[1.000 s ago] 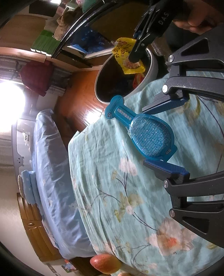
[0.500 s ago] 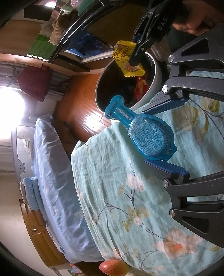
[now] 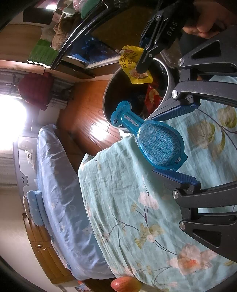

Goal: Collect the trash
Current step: 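Hold the snack bag and brush above the bin opening with both tools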

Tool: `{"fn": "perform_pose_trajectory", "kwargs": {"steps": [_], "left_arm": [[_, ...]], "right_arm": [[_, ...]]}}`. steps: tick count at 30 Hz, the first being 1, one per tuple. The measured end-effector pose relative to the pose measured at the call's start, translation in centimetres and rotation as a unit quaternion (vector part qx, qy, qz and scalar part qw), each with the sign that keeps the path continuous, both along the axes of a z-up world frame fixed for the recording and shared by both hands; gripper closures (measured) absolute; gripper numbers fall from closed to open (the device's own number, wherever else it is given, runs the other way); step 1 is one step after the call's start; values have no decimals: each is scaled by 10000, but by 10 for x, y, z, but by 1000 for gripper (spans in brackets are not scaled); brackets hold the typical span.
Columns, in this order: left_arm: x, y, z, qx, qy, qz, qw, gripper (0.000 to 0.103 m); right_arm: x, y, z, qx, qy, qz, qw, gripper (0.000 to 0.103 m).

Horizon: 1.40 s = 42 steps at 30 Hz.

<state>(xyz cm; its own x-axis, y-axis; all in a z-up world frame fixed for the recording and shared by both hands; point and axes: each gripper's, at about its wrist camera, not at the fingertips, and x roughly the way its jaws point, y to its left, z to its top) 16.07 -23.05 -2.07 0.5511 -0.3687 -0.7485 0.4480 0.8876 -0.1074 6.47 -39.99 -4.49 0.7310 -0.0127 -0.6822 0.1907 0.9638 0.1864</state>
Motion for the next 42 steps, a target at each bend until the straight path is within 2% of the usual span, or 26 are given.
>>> {"fn": "perform_pose_trajectory", "kwargs": {"steps": [27,42], "left_arm": [[6,-17,3,-14,2,-112,9999,51],[15,-31,-6,44,73,-216,9997,51]], "right_arm": [[4,-11,2,-40,21,-78,10000,61],[9,-22,2,-29,69,-121,9999,61]]}}
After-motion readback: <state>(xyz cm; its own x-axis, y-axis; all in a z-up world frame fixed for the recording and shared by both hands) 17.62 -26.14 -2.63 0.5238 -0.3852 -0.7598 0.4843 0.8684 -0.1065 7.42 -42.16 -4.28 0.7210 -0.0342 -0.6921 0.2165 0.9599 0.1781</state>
